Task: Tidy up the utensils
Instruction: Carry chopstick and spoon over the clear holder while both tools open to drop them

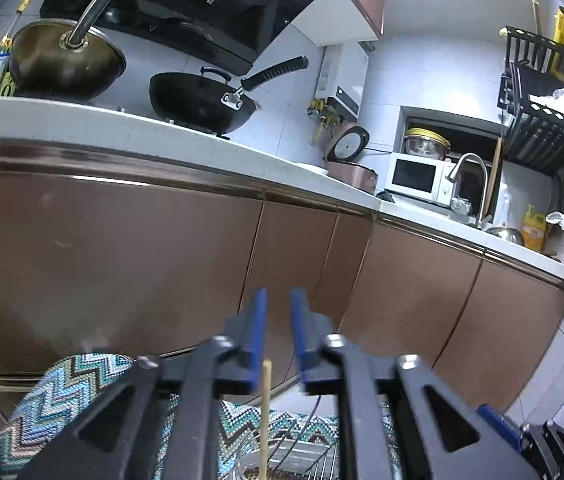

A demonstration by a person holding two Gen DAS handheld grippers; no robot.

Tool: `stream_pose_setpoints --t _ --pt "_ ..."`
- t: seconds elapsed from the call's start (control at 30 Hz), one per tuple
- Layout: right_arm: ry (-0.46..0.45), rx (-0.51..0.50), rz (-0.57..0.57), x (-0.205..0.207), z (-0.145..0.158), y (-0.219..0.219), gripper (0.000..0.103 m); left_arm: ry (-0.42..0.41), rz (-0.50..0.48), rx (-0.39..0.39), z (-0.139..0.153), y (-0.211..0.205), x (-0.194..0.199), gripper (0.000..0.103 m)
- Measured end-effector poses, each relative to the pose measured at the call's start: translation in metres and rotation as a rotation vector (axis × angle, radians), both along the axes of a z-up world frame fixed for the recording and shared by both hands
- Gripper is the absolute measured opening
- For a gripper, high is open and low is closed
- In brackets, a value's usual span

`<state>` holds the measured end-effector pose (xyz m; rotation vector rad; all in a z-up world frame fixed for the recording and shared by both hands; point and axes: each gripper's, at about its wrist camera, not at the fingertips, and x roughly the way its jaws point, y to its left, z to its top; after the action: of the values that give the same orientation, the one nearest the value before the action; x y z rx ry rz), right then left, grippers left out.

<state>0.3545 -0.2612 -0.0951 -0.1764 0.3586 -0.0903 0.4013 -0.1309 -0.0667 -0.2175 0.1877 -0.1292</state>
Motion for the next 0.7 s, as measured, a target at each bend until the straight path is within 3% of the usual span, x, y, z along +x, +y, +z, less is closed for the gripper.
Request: stream_pose_setpoints --t 0.03,0.07,0.33,0.7 --pt "-0.001 0.005 0.0 -0.003 0.003 0.0 0.037 -0.002 0.002 0.001 0.002 0.001 -0.003 0.035" --pt "-0.002 0.007 0.0 -0.006 0.006 -0.001 0.037 -0.008 0.003 0.002 0.008 0.005 -0.009 0.036" --pt "-0.062 0.038 -0.003 -0.048 0.055 -0.006 0.038 -0.056 -0.005 0.048 0.061 0.033 -0.063 0.037" --pt "-0.178 0.022 0.023 -0.162 0.136 0.0 0.038 -0.115 0.007 0.054 0.144 0.096 -0.184 0.037"
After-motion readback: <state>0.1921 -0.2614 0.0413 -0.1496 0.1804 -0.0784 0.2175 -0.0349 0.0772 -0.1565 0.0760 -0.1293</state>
